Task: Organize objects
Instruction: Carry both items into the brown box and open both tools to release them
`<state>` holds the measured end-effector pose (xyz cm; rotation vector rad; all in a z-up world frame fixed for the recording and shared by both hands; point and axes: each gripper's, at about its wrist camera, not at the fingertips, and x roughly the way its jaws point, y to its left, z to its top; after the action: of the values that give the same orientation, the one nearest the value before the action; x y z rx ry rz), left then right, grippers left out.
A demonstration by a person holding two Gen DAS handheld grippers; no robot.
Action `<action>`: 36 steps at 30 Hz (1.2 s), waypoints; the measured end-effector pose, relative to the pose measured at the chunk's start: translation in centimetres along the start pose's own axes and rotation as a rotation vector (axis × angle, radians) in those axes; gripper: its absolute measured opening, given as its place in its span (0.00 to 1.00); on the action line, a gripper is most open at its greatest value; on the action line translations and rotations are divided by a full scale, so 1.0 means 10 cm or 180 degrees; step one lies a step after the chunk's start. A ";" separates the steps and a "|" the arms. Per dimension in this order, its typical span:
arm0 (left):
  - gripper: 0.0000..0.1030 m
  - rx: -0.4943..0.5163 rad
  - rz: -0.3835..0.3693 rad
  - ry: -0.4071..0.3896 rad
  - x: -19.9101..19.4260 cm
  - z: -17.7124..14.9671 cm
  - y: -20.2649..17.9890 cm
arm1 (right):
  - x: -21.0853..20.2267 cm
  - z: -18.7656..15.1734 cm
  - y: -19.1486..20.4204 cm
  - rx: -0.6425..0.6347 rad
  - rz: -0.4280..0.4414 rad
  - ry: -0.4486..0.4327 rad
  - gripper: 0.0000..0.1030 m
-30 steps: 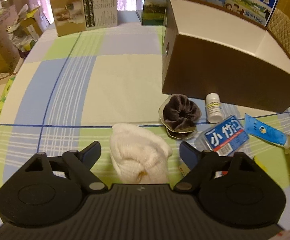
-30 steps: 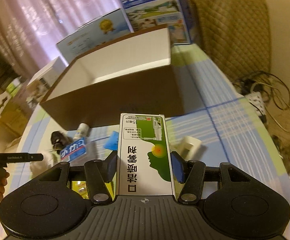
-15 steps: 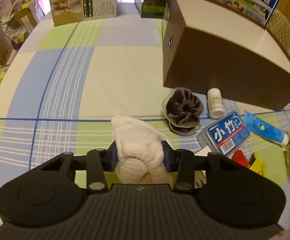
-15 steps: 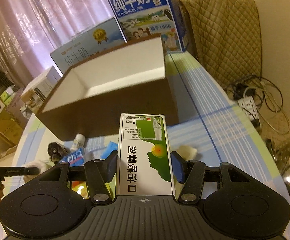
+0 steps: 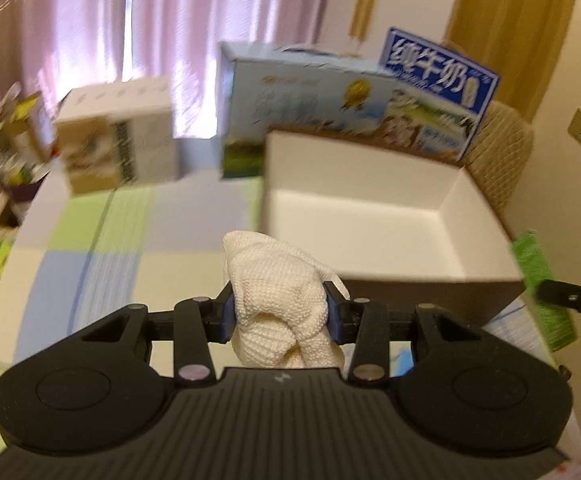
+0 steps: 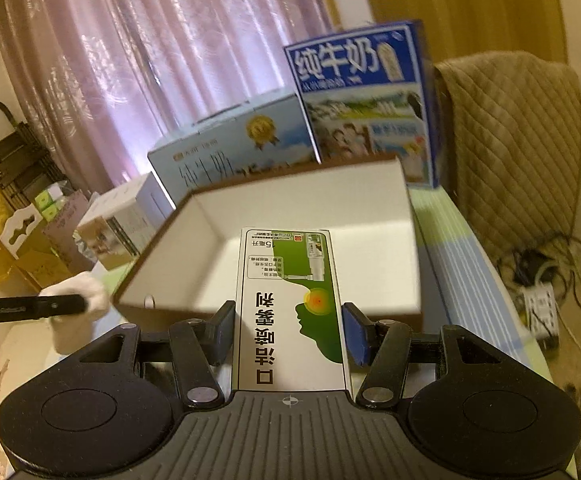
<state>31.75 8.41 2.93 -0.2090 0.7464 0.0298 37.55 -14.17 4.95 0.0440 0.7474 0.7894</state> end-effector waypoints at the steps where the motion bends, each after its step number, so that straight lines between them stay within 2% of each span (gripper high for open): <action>1: 0.37 0.0028 -0.0032 -0.0017 0.06 0.06 -0.06 | 0.06 0.06 0.03 -0.0018 0.0004 -0.0010 0.51; 7: 0.37 0.0180 -0.0153 -0.0016 0.48 0.37 -0.47 | 0.49 0.32 0.06 -0.0032 -0.0097 -0.0004 0.51; 12: 0.37 0.0165 -0.0233 0.0154 0.89 0.51 -0.67 | 0.86 0.41 -0.04 0.0038 -0.0268 0.0089 0.51; 21: 0.37 0.0058 -0.0271 0.0607 1.54 0.45 -0.77 | 1.42 0.34 -0.21 0.0059 -0.0600 0.0538 0.51; 25: 0.37 0.0028 -0.0319 0.0762 1.72 0.41 -0.83 | 1.53 0.31 -0.28 0.0088 -0.0641 0.0643 0.51; 28: 0.39 0.0107 -0.0318 0.0783 1.78 0.40 -0.87 | 1.56 0.31 -0.32 0.0115 -0.0654 0.0671 0.51; 31: 0.45 0.0157 -0.0357 0.0788 1.79 0.41 -0.89 | 1.57 0.30 -0.36 0.0159 -0.0661 0.0677 0.51; 34: 0.61 0.0209 -0.0382 0.0745 1.78 0.42 -0.90 | 1.55 0.29 -0.37 0.0216 -0.0617 0.0656 0.51; 36: 0.62 0.0269 -0.0367 0.0703 1.77 0.44 -0.92 | 1.53 0.30 -0.37 0.0268 -0.0562 0.0597 0.51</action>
<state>48.64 -0.58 -4.24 -0.1760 0.9525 -0.1360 48.90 -6.06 -2.97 -0.0204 0.9487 0.5986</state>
